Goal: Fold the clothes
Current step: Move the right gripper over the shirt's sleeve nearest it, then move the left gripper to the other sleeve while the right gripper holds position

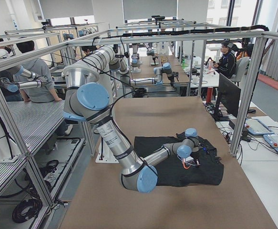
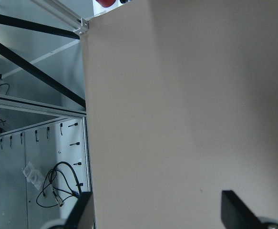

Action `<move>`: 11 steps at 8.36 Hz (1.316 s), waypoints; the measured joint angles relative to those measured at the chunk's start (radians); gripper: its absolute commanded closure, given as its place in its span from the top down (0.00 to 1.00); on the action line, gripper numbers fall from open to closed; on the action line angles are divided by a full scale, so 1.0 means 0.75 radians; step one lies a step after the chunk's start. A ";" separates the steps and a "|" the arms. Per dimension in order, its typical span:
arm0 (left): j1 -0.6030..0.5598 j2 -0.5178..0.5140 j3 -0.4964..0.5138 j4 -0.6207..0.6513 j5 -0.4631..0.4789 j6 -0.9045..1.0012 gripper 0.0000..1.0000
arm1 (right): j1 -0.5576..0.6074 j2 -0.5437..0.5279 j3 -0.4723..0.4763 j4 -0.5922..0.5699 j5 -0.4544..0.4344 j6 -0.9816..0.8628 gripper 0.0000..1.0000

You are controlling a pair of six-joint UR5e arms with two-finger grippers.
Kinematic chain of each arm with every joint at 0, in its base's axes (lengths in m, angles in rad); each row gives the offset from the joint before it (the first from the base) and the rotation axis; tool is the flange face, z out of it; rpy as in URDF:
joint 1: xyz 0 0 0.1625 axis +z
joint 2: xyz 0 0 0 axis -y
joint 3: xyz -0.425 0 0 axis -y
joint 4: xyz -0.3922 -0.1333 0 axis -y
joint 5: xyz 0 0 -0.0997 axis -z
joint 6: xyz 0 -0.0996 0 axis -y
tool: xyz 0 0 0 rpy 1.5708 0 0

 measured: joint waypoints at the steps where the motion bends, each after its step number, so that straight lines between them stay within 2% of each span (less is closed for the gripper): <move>1: 0.002 0.000 0.000 0.000 -0.002 -0.001 0.94 | -0.008 -0.002 0.001 0.001 -0.001 0.004 0.94; 2: 0.006 0.000 -0.002 -0.004 -0.023 -0.005 0.94 | -0.020 -0.005 0.010 0.006 -0.001 0.012 0.94; 4: 0.062 -0.030 -0.003 -0.061 -0.238 -0.125 0.94 | -0.047 -0.009 0.054 0.012 -0.001 0.046 0.94; 6: 0.255 -0.171 0.027 -0.108 -0.363 -0.406 0.91 | -0.051 -0.021 0.084 0.015 -0.002 0.056 0.94; 9: 0.557 -0.504 0.249 -0.158 -0.380 -0.701 0.83 | -0.052 -0.121 0.211 0.006 -0.001 0.058 0.94; 11: 0.656 -0.627 0.442 -0.312 -0.377 -0.751 0.76 | -0.046 -0.160 0.256 0.002 0.000 0.057 0.94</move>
